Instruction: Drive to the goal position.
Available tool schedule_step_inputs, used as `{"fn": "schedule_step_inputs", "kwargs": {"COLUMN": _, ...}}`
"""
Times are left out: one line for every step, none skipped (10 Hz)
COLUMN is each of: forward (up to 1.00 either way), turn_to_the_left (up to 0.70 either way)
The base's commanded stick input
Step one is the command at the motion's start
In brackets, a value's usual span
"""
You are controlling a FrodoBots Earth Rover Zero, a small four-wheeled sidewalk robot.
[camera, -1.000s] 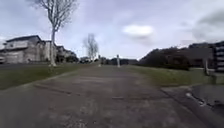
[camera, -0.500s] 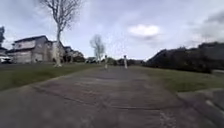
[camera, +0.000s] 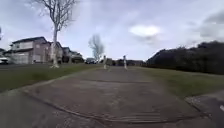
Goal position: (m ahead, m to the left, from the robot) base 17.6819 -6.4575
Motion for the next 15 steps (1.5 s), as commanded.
{"fn": "schedule_step_inputs", "kwargs": {"forward": 0.70, "turn_to_the_left": 0.02}}
{"fn": "schedule_step_inputs", "kwargs": {"forward": 0.70, "turn_to_the_left": 0.02}}
{"fn": "schedule_step_inputs", "kwargs": {"forward": 0.70, "turn_to_the_left": 0.02}}
{"fn": "schedule_step_inputs", "kwargs": {"forward": 0.70, "turn_to_the_left": 0.02}}
{"fn": "schedule_step_inputs", "kwargs": {"forward": 0.70, "turn_to_the_left": 0.02}}
{"fn": "schedule_step_inputs", "kwargs": {"forward": 0.70, "turn_to_the_left": 0.03}}
{"fn": "schedule_step_inputs", "kwargs": {"forward": 0.70, "turn_to_the_left": 0.02}}
{"fn": "schedule_step_inputs", "kwargs": {"forward": 0.70, "turn_to_the_left": 0.02}}
{"fn": "schedule_step_inputs", "kwargs": {"forward": 0.70, "turn_to_the_left": 0.03}}
{"fn": "schedule_step_inputs", "kwargs": {"forward": 0.70, "turn_to_the_left": 0.02}}
{"fn": "schedule_step_inputs", "kwargs": {"forward": 0.70, "turn_to_the_left": 0.02}}
{"fn": "schedule_step_inputs", "kwargs": {"forward": 0.70, "turn_to_the_left": 0.03}}
{"fn": "schedule_step_inputs", "kwargs": {"forward": 0.70, "turn_to_the_left": 0.02}}
{"fn": "schedule_step_inputs", "kwargs": {"forward": 0.70, "turn_to_the_left": 0.02}}
{"fn": "schedule_step_inputs", "kwargs": {"forward": 0.70, "turn_to_the_left": 0.02}}
